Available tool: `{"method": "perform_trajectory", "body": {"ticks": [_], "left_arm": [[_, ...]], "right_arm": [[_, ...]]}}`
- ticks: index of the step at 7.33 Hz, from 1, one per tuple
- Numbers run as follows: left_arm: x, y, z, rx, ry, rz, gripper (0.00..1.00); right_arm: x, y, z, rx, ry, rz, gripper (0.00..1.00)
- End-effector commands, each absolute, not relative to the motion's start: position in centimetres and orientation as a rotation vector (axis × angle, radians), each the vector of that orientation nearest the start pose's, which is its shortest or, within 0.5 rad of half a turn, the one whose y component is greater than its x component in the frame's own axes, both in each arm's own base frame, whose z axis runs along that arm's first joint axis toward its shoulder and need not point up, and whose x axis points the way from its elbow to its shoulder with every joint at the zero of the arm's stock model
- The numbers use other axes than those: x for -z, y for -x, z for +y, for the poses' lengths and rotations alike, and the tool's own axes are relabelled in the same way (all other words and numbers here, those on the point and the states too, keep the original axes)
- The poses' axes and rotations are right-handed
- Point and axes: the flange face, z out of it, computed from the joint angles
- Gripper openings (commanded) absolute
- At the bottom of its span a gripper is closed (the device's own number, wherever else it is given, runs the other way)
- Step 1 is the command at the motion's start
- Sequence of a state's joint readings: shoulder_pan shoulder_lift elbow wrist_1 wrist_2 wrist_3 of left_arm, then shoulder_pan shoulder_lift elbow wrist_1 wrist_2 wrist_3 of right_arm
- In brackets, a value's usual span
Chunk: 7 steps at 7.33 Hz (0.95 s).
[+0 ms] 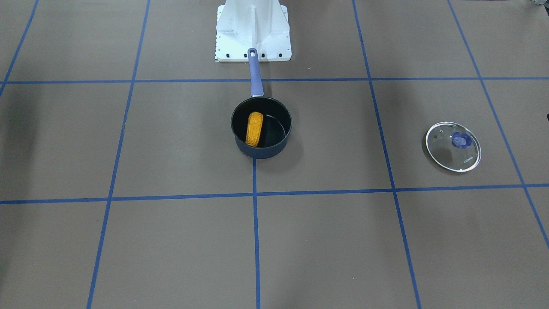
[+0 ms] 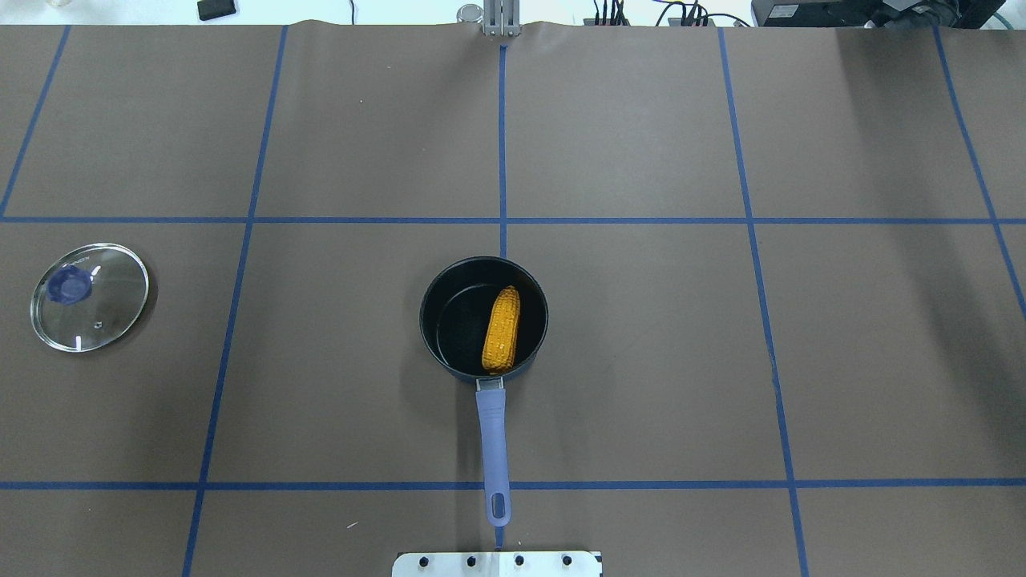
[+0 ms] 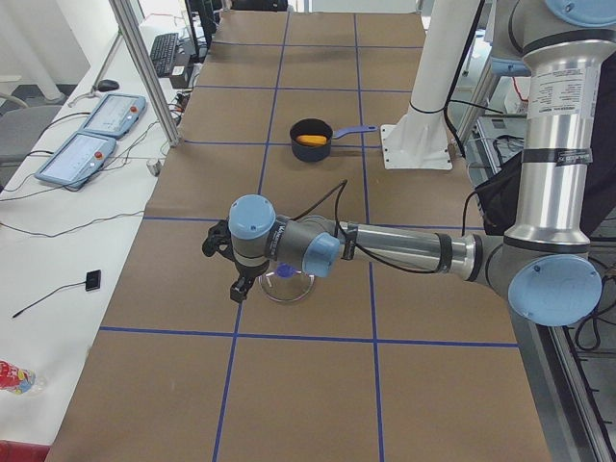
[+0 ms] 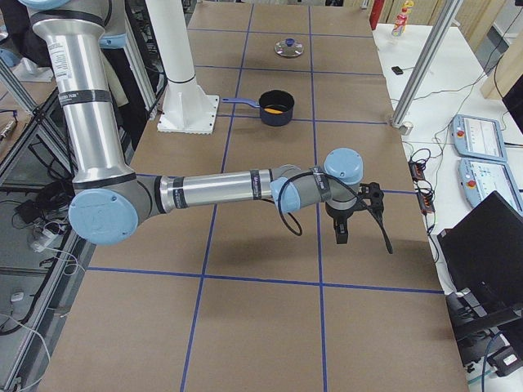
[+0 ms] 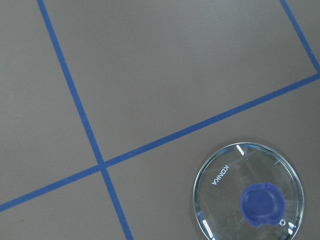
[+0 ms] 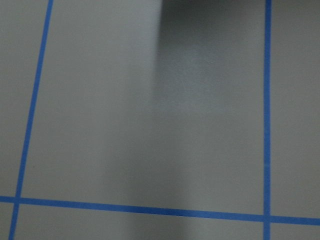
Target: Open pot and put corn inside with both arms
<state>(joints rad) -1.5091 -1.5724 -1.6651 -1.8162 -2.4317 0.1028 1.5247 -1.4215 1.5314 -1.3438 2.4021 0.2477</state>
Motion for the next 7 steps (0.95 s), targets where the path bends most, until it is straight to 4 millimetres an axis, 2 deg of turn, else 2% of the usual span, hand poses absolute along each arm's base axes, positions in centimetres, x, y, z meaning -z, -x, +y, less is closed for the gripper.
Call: {"method": "perform_trajectory", "body": {"ticks": [1, 2, 3, 4, 7], "left_arm": [[-57.4, 4.2, -50.6, -0.279, -0.357, 0.873, 0.98], [-57.6, 4.7, -49.4, -0.272, -0.364, 0.871, 0.98], [-59.6, 5.5, -46.6, -0.272, -0.354, 0.866, 0.98], [-59.8, 5.5, -46.0, -0.274, -0.354, 0.866, 0.98], [-59.4, 5.5, -46.2, -0.274, -0.358, 0.866, 0.98]], "right_arm": [[-61.2, -6.3, -53.4, -0.061, -0.177, -0.855, 1.0], [-61.5, -6.3, -52.4, -0.049, -0.177, -0.856, 1.0], [-61.3, -6.3, -52.1, -0.047, -0.183, -0.853, 1.0], [-60.6, -6.3, -52.4, -0.048, -0.194, -0.853, 1.0], [-60.6, -6.3, -52.0, -0.042, -0.195, -0.855, 1.0]]}}
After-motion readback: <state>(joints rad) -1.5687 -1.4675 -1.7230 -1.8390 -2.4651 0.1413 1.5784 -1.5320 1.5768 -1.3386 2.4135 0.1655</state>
